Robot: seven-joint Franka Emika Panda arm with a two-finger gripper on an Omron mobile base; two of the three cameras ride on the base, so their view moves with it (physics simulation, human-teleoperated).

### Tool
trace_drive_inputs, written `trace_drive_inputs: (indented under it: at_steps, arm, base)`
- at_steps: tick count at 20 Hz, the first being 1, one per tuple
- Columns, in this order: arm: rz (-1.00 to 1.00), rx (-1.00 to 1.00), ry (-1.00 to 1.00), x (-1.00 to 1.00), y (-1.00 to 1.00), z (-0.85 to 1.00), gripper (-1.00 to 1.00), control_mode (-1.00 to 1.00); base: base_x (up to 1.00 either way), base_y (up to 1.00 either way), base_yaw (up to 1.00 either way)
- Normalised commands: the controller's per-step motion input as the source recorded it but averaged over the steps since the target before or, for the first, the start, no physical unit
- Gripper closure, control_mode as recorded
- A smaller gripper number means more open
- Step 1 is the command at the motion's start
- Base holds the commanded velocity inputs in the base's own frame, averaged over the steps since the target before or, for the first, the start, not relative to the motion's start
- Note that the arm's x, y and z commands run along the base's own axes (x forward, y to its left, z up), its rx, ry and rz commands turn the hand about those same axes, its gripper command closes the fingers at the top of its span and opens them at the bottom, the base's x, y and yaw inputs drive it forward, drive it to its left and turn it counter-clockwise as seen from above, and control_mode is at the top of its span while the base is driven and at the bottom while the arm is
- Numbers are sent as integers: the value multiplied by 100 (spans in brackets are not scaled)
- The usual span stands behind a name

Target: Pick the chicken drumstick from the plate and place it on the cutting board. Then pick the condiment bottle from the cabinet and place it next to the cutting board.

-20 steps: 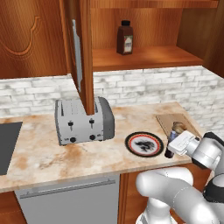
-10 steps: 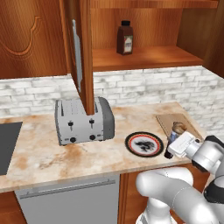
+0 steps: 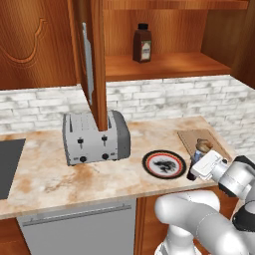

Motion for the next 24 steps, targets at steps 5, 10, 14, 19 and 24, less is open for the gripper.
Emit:
trace_drive_inputs:
  at_steps: [5, 10, 14, 19, 24]
  arm:
    - [0, 0, -1, -1, 0, -11, 100, -100]
    - [0, 0, 0, 0, 0, -10, 100, -100]
    - [0, 0, 0, 0, 0, -11, -100, -100]
    - [0, 0, 0, 0, 0, -8, -100, -100]
    - [0, 0, 0, -1, 0, -1, -100, -100]
  base:
    - [0, 0, 0]
    - [0, 0, 0]
    - [0, 0, 0]
    - [0, 0, 0]
    - [0, 0, 0]
